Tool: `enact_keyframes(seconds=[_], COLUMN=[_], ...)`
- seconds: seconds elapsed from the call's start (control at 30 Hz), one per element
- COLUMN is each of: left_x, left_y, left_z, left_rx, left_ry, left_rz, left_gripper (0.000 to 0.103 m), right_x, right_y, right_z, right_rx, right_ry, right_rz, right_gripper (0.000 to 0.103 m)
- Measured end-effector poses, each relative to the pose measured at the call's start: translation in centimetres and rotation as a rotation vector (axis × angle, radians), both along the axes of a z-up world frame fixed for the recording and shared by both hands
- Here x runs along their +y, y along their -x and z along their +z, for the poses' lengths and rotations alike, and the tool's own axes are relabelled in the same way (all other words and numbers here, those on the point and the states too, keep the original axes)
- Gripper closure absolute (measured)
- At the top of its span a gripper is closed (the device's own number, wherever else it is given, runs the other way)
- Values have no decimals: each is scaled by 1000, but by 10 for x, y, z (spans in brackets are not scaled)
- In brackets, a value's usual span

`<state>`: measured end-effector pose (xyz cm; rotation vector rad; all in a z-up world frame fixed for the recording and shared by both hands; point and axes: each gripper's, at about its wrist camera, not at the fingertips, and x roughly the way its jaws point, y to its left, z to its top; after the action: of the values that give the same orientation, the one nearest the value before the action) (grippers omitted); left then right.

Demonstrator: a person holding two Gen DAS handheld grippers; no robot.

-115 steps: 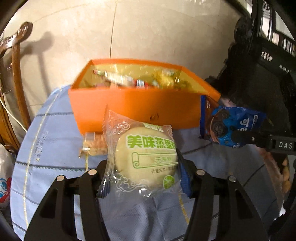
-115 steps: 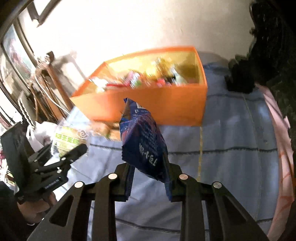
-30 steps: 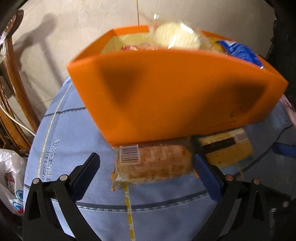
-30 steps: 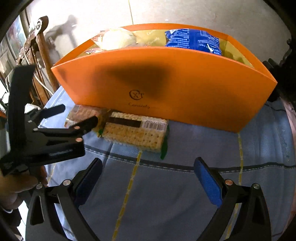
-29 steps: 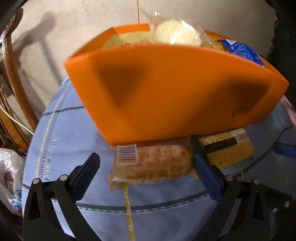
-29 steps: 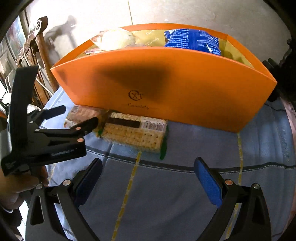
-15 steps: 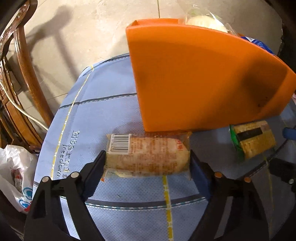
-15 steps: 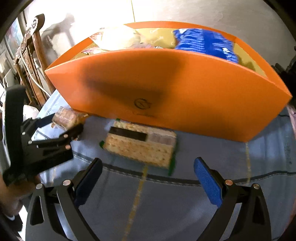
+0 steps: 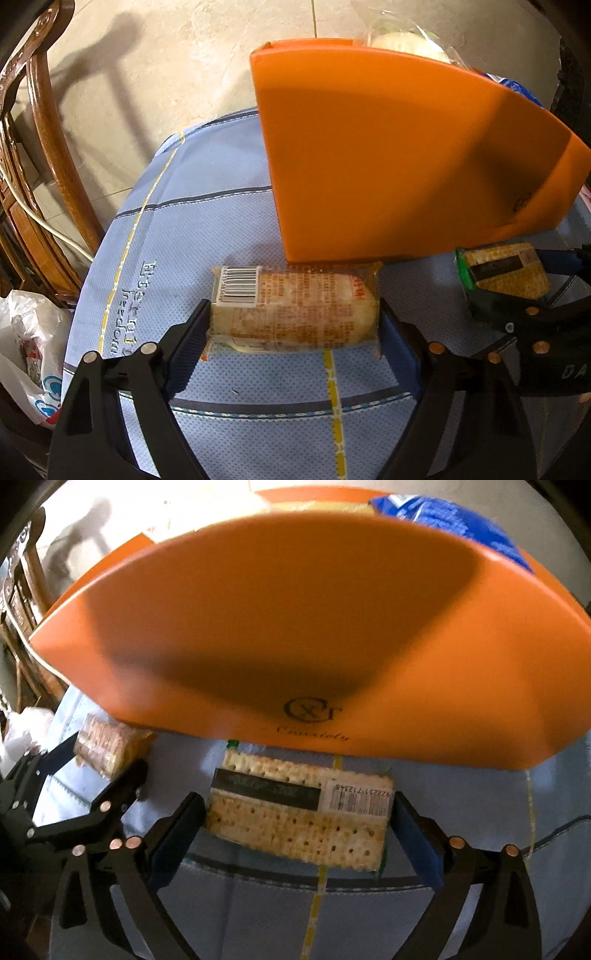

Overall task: Organize snacks
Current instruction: 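Grasp the cracker packet with the right gripper while the left grasps a barcode bread roll, then lift both snacks over the orange box and open both grippers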

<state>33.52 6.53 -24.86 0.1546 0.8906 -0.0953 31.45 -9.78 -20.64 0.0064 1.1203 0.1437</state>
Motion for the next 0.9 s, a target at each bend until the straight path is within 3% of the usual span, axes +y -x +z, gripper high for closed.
enact_keyframes(seconds=[0.43, 0.67, 0.9], left_x=[-18, -16, -28], left_y=[17, 39, 36], left_z=[5, 51, 144], left_rx=[-46, -114, -239], left_ry=[-22, 44, 80], left_rz=[-108, -136, -152], left_gripper=[21, 21, 21], right_x=[-25, -51, -92], right_y=[24, 50, 52], right_z=[18, 89, 184], right_rx=[-63, -181, -313], right_ry=[-115, -145, -136], right_rz=[39, 59, 49], right_gripper=[12, 11, 11])
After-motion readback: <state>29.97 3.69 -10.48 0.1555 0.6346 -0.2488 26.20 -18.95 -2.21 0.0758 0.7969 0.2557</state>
